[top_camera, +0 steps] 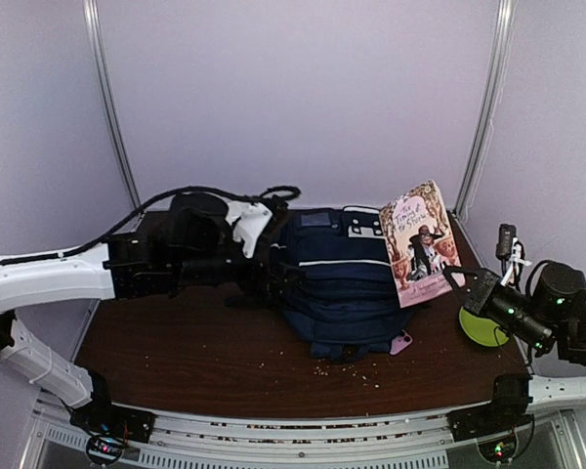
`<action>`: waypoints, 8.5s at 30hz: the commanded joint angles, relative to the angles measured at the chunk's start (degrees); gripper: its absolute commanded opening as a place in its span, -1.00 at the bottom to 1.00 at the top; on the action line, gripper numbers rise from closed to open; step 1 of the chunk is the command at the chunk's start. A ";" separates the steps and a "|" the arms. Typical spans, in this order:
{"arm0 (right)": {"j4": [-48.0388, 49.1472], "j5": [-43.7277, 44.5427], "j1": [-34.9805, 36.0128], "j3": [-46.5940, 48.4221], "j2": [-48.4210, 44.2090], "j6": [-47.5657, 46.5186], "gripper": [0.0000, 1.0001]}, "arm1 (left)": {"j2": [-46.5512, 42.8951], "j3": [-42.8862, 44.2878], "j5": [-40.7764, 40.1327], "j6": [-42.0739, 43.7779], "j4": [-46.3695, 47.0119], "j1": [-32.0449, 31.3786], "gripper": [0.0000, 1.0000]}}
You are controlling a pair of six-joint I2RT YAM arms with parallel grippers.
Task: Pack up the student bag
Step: Pick up the book from the center of the board, then place the book in the student bag, then adjust the student bag at the center of the board.
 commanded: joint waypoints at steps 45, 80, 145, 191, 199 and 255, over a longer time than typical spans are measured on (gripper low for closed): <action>-14.10 4.26 -0.35 -0.91 -11.98 2.15 -1.00 | 47.04 42.80 -7.60 40.24 -16.63 -2.72 0.37; 4.74 -32.50 -0.36 -5.17 -1.40 5.97 -1.00 | 35.24 46.80 -13.60 15.65 -6.48 6.08 -1.00; 81.40 -24.07 -21.51 -13.72 59.81 49.57 -1.00 | 26.26 45.18 -6.34 17.03 3.73 -6.38 -1.00; 51.52 -34.02 -22.96 -5.26 54.51 30.44 -0.98 | 24.89 40.62 -8.86 13.80 1.55 -6.49 -1.00; 52.89 -30.79 -24.77 -0.15 59.96 29.12 -1.00 | 21.18 36.08 -6.93 9.97 1.38 -6.66 -1.00; 15.31 -41.00 -23.33 10.15 46.15 -7.09 -1.00 | -0.47 10.24 -35.34 -4.39 2.16 -12.50 -1.00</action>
